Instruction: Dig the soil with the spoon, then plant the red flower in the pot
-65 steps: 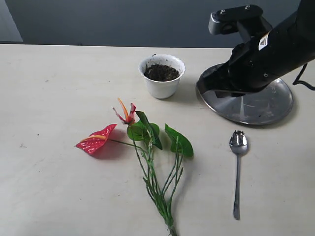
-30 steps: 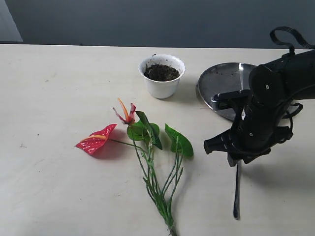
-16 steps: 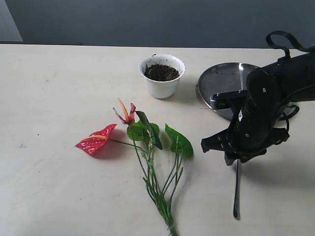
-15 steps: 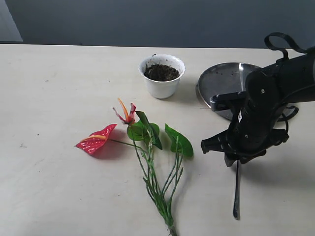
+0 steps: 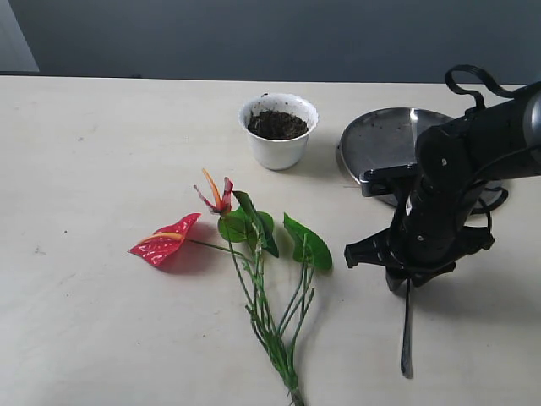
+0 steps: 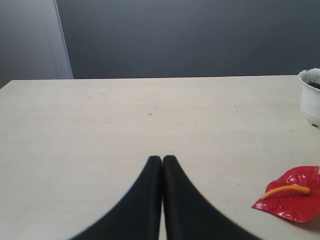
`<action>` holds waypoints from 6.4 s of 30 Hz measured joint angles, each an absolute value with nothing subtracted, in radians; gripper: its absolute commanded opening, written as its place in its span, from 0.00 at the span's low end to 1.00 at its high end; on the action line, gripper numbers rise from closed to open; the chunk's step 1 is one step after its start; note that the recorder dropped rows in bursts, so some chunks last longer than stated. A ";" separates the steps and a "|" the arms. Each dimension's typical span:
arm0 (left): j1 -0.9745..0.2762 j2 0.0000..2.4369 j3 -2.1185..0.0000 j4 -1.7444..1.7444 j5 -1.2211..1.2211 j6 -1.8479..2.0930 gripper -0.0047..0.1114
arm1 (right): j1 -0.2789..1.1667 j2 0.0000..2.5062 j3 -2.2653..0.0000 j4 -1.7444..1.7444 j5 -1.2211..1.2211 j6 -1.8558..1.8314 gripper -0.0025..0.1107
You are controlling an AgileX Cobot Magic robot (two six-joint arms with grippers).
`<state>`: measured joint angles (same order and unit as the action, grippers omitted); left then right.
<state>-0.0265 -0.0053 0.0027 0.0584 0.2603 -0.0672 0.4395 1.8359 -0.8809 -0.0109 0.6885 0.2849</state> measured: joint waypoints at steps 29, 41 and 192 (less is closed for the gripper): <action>-0.026 -0.005 0.003 0.060 0.260 -0.067 0.05 | 0.442 1.855 -0.886 0.035 0.708 0.212 0.02; -0.026 -0.005 0.003 0.060 0.260 -0.067 0.05 | 0.442 1.705 -1.052 -0.029 0.807 0.110 0.02; -0.026 -0.005 0.003 0.060 0.260 -0.067 0.05 | 0.166 2.169 -1.558 -0.098 0.842 -0.044 0.02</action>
<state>-0.0265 -0.0053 0.0027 0.0598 0.2603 -0.0672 0.1661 2.1692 -1.5577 -0.0979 0.8420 -0.0436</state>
